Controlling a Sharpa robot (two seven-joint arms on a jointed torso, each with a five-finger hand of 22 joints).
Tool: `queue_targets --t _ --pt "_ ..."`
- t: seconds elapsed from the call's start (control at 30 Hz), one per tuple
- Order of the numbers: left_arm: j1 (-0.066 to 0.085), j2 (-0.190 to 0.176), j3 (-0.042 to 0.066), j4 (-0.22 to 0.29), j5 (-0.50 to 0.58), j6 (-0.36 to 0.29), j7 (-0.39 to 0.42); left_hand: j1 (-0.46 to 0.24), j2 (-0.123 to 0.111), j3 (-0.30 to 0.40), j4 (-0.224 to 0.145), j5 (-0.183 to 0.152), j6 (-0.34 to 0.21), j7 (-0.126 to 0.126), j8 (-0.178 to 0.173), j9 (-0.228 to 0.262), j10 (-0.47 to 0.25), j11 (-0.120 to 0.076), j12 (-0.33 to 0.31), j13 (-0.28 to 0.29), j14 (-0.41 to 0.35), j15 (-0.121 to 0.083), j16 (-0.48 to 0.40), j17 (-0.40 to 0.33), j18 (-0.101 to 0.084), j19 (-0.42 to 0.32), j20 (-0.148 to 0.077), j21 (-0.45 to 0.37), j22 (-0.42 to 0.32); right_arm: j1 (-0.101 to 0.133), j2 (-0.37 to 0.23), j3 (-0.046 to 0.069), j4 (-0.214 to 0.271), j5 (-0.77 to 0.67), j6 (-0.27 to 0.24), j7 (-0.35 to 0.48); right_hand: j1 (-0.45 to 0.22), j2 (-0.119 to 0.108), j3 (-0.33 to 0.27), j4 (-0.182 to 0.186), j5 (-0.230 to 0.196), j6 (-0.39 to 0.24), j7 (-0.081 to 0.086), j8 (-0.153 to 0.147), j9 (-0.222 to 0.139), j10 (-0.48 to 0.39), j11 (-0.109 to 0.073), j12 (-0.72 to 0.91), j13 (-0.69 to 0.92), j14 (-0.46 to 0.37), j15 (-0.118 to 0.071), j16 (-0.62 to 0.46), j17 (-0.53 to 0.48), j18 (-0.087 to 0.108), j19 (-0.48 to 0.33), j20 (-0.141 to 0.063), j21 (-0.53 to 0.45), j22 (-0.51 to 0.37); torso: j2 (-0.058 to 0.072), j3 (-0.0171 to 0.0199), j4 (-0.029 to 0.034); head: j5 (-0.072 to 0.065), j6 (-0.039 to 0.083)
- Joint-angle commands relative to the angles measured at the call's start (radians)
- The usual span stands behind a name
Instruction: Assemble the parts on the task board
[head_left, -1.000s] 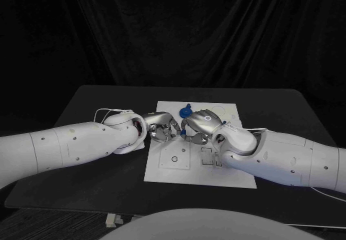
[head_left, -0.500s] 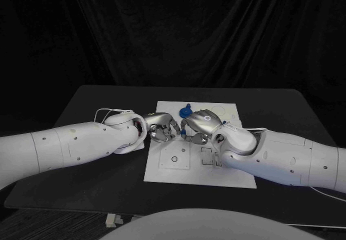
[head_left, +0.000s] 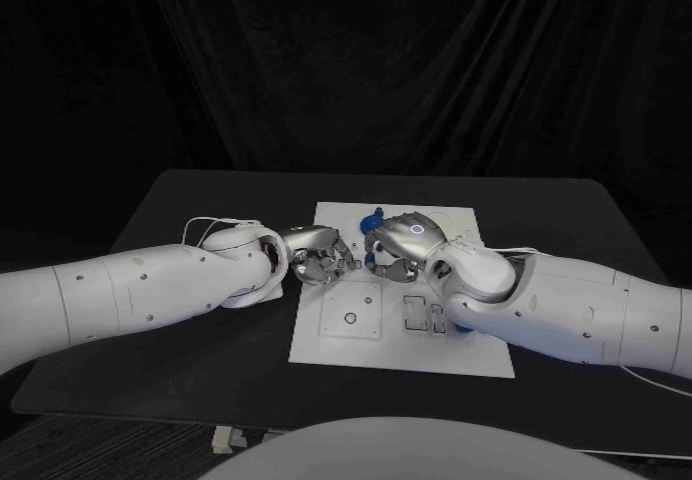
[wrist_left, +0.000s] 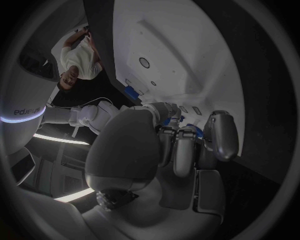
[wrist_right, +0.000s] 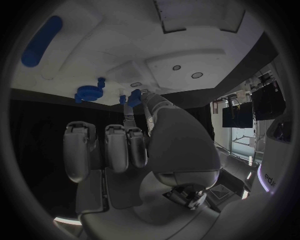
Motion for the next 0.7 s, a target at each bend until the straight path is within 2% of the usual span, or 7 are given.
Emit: queue_targets --t 0.03,0.2,0.37,0.6,0.7 --pt "-0.002 -0.008 0.001 0.008 0.007 -0.021 0.010 -0.009 0.001 0.001 -0.004 -0.003 0.007 -0.002 0.004 -0.001 0.016 0.006 -0.005 0.167 0.088 0.007 -0.005 0.236 0.014 -0.004 0.002 -0.006 0.163 0.021 0.004 0.001 -0.003 -0.004 0.109 -0.027 0.008 -0.004 0.008 -0.002 -0.012 -0.006 0.001 0.005 0.003 0.104 0.000 0.003 0.263 0.068 -0.001 -0.009 0.118 0.011 0.051 -0.005 -0.010 0.227 0.000 0.0004 0.0003 -0.003 0.000" --pt "-0.001 -0.019 0.001 0.015 0.007 -0.027 0.011 -0.009 0.002 0.001 -0.005 -0.003 0.013 -0.001 0.006 -0.002 0.015 0.008 -0.006 0.166 0.087 0.008 -0.005 0.236 0.014 -0.004 0.003 -0.007 0.163 0.049 0.017 0.001 -0.012 -0.008 0.211 -0.042 0.004 -0.005 0.012 -0.002 -0.035 -0.013 0.003 0.000 0.007 0.104 0.002 0.003 0.263 0.065 0.001 -0.013 0.111 0.013 0.047 -0.003 -0.017 0.224 -0.001 0.0005 0.0011 -0.009 0.000" --pt "-0.001 -0.022 0.001 0.021 0.007 -0.028 0.011 -0.010 0.002 0.001 -0.005 -0.003 0.016 0.000 0.007 -0.003 0.014 0.009 -0.007 0.165 0.087 0.009 -0.006 0.235 0.014 -0.004 0.003 -0.007 0.163 0.058 0.034 0.001 -0.029 -0.020 0.276 -0.047 0.004 -0.005 0.014 -0.003 -0.044 -0.017 0.004 -0.002 0.008 0.104 0.003 0.003 0.263 0.064 0.001 -0.016 0.106 0.014 0.044 -0.003 -0.021 0.223 -0.001 -0.0001 0.0019 -0.008 0.000" --pt "-0.001 -0.022 0.001 0.025 0.007 -0.029 0.013 -0.010 0.003 0.001 -0.005 -0.003 0.018 0.000 0.008 -0.004 0.014 0.010 -0.007 0.164 0.086 0.010 -0.006 0.234 0.014 -0.005 0.004 -0.008 0.162 0.060 0.050 0.001 -0.044 -0.025 0.314 -0.048 0.004 -0.005 0.017 -0.006 -0.055 -0.022 0.005 -0.006 0.009 0.104 0.004 0.003 0.263 0.062 0.002 -0.019 0.100 0.016 0.041 -0.002 -0.027 0.221 -0.003 -0.0027 0.0016 -0.005 0.000" --pt "-0.001 -0.021 0.001 0.025 0.007 -0.028 0.015 -0.011 0.002 0.001 -0.005 -0.003 0.020 0.001 0.008 -0.005 0.012 0.011 -0.009 0.163 0.085 0.011 -0.007 0.233 0.015 -0.007 0.005 -0.011 0.161 0.060 0.055 0.001 -0.051 -0.025 0.325 -0.047 0.004 -0.005 0.018 -0.006 -0.056 -0.023 0.005 -0.006 0.009 0.104 0.004 0.003 0.263 0.062 0.002 -0.018 0.102 0.016 0.041 -0.002 -0.027 0.221 -0.002 -0.0026 0.0013 -0.006 0.000"
